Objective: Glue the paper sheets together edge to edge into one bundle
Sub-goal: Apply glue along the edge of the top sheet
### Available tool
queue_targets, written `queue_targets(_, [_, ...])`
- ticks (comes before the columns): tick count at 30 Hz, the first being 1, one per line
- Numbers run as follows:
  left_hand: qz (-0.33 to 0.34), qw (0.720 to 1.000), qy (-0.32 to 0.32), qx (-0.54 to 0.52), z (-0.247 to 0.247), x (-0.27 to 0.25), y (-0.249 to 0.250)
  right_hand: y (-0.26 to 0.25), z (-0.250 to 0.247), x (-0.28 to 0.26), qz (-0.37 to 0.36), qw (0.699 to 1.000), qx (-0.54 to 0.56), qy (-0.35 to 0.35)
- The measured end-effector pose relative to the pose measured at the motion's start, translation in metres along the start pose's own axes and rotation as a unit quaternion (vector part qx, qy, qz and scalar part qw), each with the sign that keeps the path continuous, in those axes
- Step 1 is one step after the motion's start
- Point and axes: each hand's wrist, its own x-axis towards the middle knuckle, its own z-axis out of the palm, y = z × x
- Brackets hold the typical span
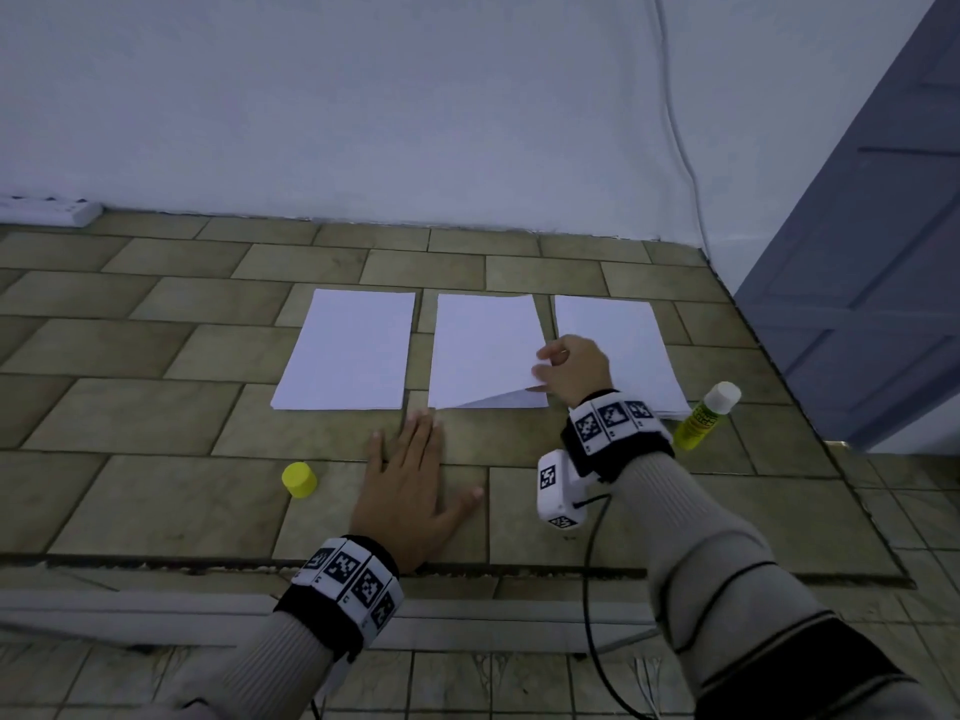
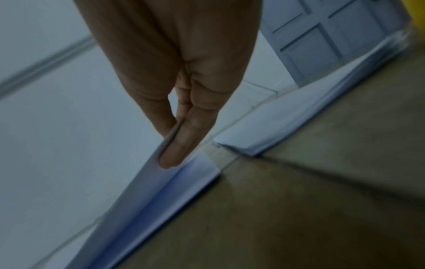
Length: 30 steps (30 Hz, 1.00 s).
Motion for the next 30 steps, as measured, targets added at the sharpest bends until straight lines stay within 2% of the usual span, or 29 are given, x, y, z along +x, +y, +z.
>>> queue_targets(4, [-0.002, 1.0, 0.0, -0.002, 0.0, 0.001, 0.0, -0.001, 0.012, -0.006, 0.012, 0.999, -0.029, -0.021])
queue_targets(9, [-0.005, 1.0, -0.001, 0.0, 0.001, 0.001, 0.0, -0.007, 0.012, -0.009, 0.004, 0.988, -0.141, -0.068])
queue_targets(16, [-0.003, 1.0, 0.012, -0.009, 0.002, 0.001, -0.001, -0.012, 0.012, -0.008, -0.019, 0.972, -0.221, -0.075])
queue_targets(20, [-0.004, 1.0, 0.009, -0.012, 0.0, 0.0, 0.0, -0.014, 0.015, -0.007, -0.007, 0.957, -0.274, -0.094])
queue_targets(27, [-0.005, 1.0, 0.003, -0.012, -0.001, 0.0, 0.001, -0.013, 0.019, -0.006, 0.006, 0.944, -0.313, -0.106])
queue_targets(30, [-0.007, 1.0, 0.003, -0.025, -0.002, 0.001, -0.001, -0.013, 0.013, -0.012, -0.004, 0.956, -0.281, -0.086])
